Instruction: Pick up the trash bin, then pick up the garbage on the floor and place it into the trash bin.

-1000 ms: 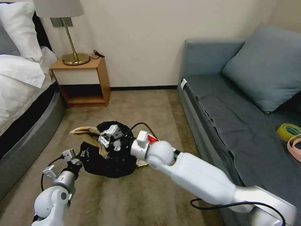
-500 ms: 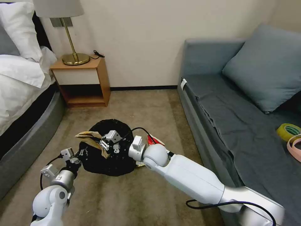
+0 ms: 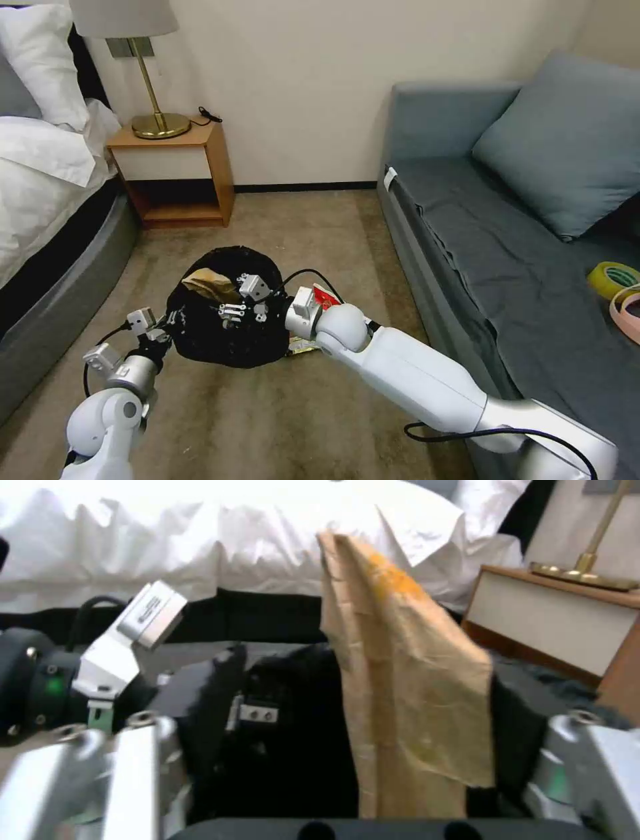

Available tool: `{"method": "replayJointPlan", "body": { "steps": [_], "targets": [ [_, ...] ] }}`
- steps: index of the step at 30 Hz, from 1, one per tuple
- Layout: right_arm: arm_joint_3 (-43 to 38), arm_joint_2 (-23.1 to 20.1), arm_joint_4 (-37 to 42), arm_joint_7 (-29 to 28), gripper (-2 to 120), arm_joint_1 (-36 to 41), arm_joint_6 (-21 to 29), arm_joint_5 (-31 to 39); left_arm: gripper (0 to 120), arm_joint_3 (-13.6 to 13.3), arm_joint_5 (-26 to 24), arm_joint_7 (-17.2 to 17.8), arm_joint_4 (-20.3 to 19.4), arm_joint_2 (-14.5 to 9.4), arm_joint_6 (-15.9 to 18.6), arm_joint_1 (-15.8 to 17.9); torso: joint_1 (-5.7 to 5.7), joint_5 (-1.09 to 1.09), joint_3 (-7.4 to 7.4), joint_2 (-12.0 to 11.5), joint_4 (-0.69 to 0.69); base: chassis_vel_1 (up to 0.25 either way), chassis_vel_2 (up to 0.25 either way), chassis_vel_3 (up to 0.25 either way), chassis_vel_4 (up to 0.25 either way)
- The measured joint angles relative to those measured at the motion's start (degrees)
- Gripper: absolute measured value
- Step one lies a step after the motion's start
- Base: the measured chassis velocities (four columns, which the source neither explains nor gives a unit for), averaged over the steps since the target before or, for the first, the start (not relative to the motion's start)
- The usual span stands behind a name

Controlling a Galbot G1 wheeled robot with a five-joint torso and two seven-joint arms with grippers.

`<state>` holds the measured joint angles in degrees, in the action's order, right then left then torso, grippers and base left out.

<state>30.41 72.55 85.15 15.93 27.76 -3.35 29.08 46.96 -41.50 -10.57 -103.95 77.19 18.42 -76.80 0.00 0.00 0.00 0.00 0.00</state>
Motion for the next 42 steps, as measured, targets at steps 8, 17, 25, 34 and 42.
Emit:
{"method": "replayJointPlan", "body": {
  "steps": [8,17,25,34,42],
  "targets": [
    [-0.06,-2.15,1.23,-0.19,99,0.35,0.62,-0.42,3,0.37,-0.67,0.01,0.03,-0.02,0.01,-0.3,0.0,0.0,0.0,0.0,0.0,0.0,0.0,0.0,0.0],
    [4.79,-2.68,-0.26,0.32,100,-3.56,-0.02,-15.0,3,-0.1,-0.67,0.12,0.39,0.91,0.09,0.15,0.0,0.0,0.0,0.0,0.0,0.0,0.0,0.0,0.0],
    [6.58,-4.89,-1.19,1.61,100,-10.63,-0.08,-19.25,3,0.09,-0.55,0.11,1.3,0.87,0.1,0.26,0.0,-0.01,0.0,0.0,0.01,0.0,0.0,0.0,0.0],
    [-5.47,-10.11,5.58,-2.02,100,-3.45,1.91,-17.26,3,0.62,-0.82,0.06,2.13,0.8,-0.09,0.9,0.0,0.01,0.0,0.0,0.01,0.0,0.0,0.0,0.0],
    [-23.63,-18.36,21.06,-21.83,100,10.15,12.37,-8.38,3,1.33,0.28,0.15,2.84,0.92,-0.59,1.65,0.0,-0.01,-0.01,0.01,0.0,0.0,0.0,0.0,0.0]
  ]
}}
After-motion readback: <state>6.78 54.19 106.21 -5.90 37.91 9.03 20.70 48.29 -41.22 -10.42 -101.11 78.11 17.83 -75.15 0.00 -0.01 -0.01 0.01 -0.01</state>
